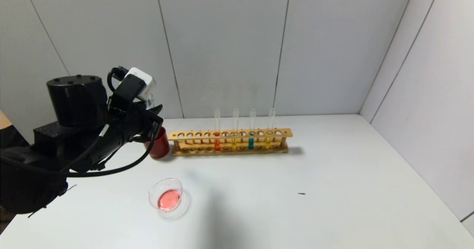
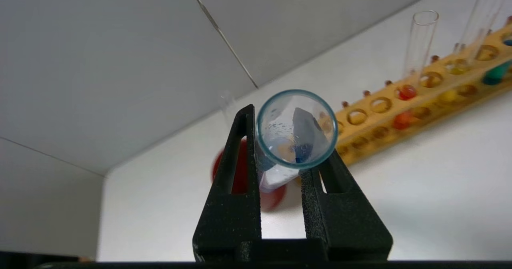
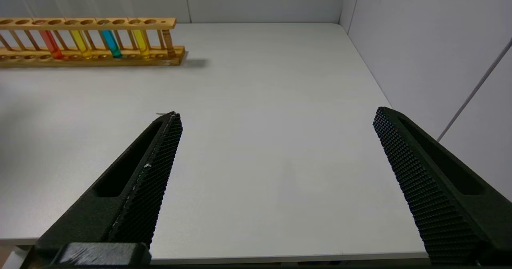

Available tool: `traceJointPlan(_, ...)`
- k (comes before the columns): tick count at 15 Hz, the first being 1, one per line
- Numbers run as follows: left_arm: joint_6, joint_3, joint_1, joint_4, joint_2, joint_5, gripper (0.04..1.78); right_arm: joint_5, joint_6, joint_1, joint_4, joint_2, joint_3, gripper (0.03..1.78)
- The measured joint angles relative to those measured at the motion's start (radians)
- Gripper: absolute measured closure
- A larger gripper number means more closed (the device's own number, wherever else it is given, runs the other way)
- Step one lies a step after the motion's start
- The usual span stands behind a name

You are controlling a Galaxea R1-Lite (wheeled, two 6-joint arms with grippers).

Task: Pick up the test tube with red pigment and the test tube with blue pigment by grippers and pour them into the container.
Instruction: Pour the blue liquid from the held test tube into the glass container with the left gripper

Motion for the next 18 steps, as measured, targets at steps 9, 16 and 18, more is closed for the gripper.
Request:
traceJointPlan(9,0.406,0.381,0.022,-0.482,-0.043,-0.025,1.49,0.000,0.000,0.000,0.000,0.000,0.000,0.06)
traceJointPlan(16,0.717,0.494,0.122,-0.483,-0.023,-0.294,1.49,0.000,0.000,0.000,0.000,0.000,0.000,0.06)
traceJointPlan(18,0.805,0.507,0.143,-0.484,0.007,-0.327,1.49,0.000,0.000,0.000,0.000,0.000,0.000,0.06)
